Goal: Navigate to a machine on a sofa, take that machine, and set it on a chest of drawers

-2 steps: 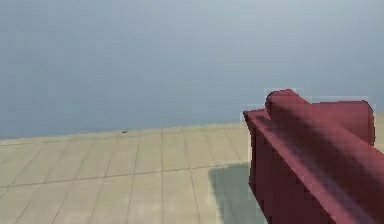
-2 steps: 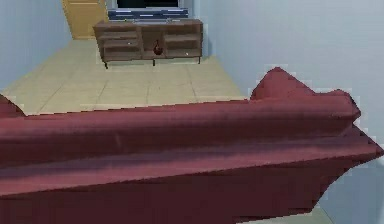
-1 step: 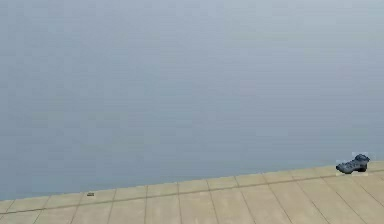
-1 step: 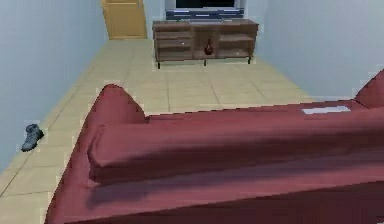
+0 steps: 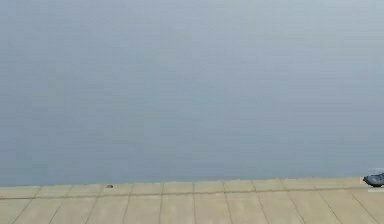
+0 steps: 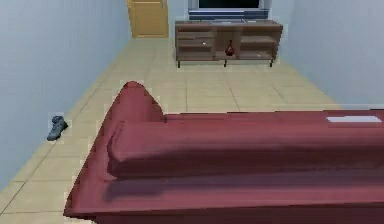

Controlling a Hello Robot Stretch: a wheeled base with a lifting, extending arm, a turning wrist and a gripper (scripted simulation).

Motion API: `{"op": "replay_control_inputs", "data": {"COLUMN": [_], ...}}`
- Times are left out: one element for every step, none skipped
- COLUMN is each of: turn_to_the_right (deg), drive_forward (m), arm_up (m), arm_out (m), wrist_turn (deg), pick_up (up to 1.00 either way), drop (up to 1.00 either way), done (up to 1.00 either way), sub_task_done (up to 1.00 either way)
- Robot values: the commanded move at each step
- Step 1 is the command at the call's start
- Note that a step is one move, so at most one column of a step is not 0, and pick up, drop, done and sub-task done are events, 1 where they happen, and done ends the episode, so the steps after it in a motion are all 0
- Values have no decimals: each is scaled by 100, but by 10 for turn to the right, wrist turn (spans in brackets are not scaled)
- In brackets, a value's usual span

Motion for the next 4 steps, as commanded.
{"op": "replay_control_inputs", "data": {"turn_to_the_right": [0,390,0,450], "drive_forward": [50,0,40,0], "arm_up": [0,0,0,0], "arm_out": [0,0,0,0], "wrist_turn": [0,0,0,0], "pick_up": [0,0,0,0], "drop": [0,0,0,0], "done": [0,0,0,0], "sub_task_done": [0,0,0,0]}}
